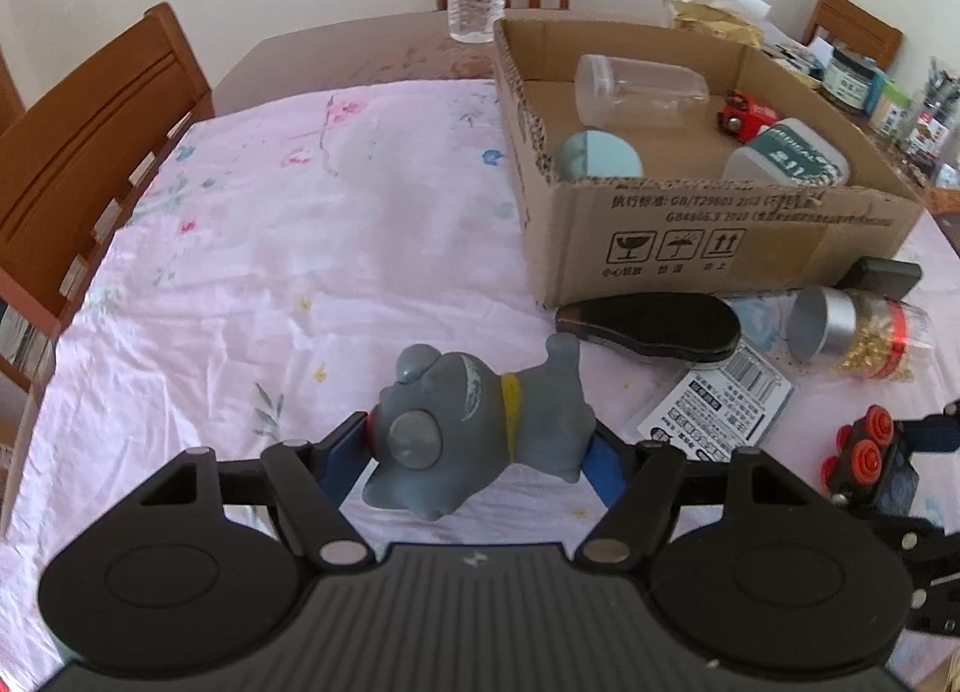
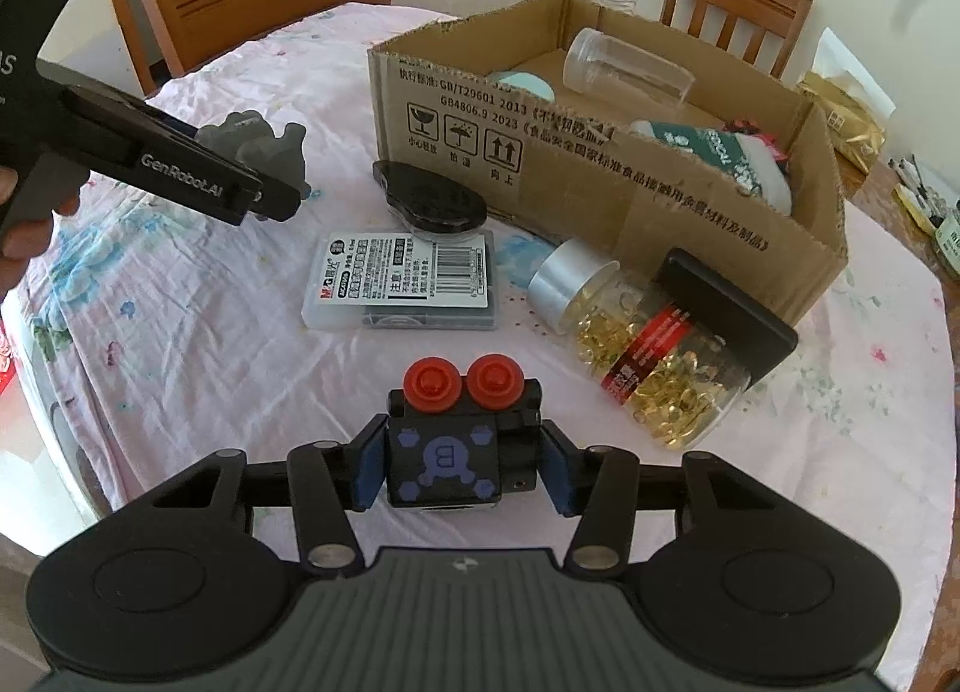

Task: Organize rigid objects
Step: 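Carry the grey figure toward the box with the left tool while the right tool drops the block in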

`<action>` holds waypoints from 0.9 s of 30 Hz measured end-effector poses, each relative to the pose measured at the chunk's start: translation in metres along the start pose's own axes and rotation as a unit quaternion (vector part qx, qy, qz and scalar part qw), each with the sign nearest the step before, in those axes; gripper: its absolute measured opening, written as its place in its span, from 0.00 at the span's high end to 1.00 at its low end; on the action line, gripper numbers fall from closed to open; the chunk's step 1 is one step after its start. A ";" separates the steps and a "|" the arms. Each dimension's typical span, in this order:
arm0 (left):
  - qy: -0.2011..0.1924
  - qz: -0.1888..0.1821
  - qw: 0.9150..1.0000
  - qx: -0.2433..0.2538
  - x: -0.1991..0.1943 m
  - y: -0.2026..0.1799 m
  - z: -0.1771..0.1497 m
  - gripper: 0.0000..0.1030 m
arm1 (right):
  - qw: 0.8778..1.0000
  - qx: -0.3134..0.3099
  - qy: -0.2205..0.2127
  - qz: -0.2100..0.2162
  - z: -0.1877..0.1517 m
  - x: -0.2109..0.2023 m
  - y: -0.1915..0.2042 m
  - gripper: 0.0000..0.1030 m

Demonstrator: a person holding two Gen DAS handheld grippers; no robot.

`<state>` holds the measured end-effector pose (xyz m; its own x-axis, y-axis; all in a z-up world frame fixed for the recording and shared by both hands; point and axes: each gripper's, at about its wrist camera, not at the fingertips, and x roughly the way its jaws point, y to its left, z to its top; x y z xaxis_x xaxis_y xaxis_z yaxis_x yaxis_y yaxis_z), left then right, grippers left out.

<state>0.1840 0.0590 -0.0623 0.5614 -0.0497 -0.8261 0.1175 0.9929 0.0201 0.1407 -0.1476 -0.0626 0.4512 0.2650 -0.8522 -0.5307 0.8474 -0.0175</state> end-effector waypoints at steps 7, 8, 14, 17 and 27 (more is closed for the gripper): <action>0.009 -0.022 0.999 0.032 -0.019 0.002 0.007 0.30 | 1.000 -0.001 -0.013 0.007 0.009 -0.021 -0.004 0.45; 0.009 -0.024 0.999 0.037 -0.023 0.003 0.008 0.30 | 1.000 -0.002 -0.017 0.008 0.012 -0.025 -0.005 0.45; 0.000 -0.042 0.998 0.053 -0.043 0.005 0.018 0.30 | 0.999 -0.005 -0.052 0.007 0.043 -0.043 -0.016 0.45; -0.010 -0.045 0.997 0.066 -0.051 0.004 0.026 0.30 | 0.997 -0.009 -0.072 0.003 0.064 -0.048 -0.025 0.45; -0.043 -0.036 0.996 0.063 -0.062 0.008 0.051 0.30 | 0.994 -0.008 -0.112 -0.007 0.129 -0.024 -0.051 0.45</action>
<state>0.1917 0.0642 0.0173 0.6159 -0.1350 -0.7761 0.2592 0.9651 0.0378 0.2498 -0.1377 0.0264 0.6058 0.3498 -0.7146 -0.5330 0.8453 -0.0380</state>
